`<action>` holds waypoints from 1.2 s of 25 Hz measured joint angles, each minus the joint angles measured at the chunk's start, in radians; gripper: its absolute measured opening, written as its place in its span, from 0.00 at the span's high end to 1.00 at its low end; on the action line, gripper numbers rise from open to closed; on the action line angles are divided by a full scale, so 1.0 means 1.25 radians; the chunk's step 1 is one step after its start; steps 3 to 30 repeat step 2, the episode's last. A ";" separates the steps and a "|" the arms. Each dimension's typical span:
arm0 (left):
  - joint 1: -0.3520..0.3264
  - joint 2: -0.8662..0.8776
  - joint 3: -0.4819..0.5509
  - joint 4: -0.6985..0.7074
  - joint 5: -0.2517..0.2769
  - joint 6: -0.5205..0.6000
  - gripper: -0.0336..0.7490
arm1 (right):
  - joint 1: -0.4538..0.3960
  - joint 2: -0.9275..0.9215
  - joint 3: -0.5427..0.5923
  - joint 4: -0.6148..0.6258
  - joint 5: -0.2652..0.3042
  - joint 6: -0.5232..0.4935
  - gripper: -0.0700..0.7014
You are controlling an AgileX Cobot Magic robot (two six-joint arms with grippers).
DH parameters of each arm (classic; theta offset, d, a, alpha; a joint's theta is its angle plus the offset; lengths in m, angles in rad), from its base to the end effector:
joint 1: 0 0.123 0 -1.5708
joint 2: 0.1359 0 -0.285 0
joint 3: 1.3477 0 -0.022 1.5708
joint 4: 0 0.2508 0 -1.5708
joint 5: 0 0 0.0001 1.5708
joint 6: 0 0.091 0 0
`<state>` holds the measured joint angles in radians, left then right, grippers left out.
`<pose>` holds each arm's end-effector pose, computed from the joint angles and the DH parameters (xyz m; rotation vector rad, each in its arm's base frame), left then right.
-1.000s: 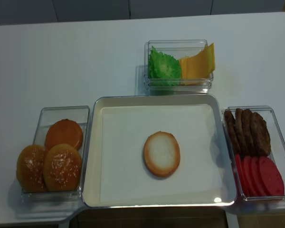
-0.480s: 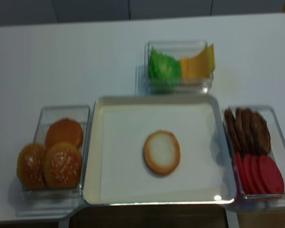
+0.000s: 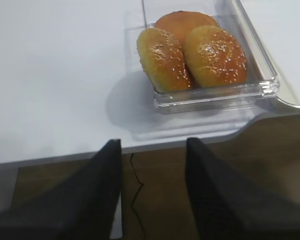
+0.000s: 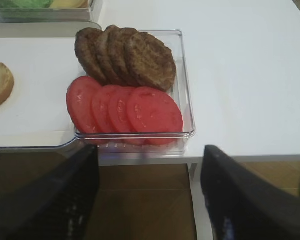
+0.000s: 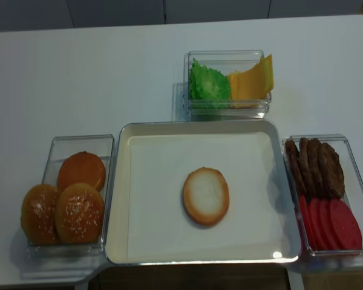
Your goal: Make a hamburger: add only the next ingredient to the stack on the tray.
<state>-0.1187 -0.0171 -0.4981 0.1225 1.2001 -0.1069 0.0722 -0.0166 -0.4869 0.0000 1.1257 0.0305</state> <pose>-0.0127 0.0120 0.2662 -0.0046 2.1616 0.0193 -0.0087 -0.0006 0.2684 -0.0439 2.1059 0.0616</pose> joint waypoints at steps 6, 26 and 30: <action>0.000 0.000 0.005 0.000 -0.003 0.000 0.56 | 0.000 0.000 0.000 0.000 0.000 0.000 0.26; 0.000 0.000 0.005 0.000 -0.003 0.000 0.56 | 0.000 0.000 0.000 0.000 0.000 0.000 0.26; 0.000 0.000 0.005 0.000 -0.003 0.000 0.56 | 0.000 0.000 0.000 0.000 0.000 0.000 0.26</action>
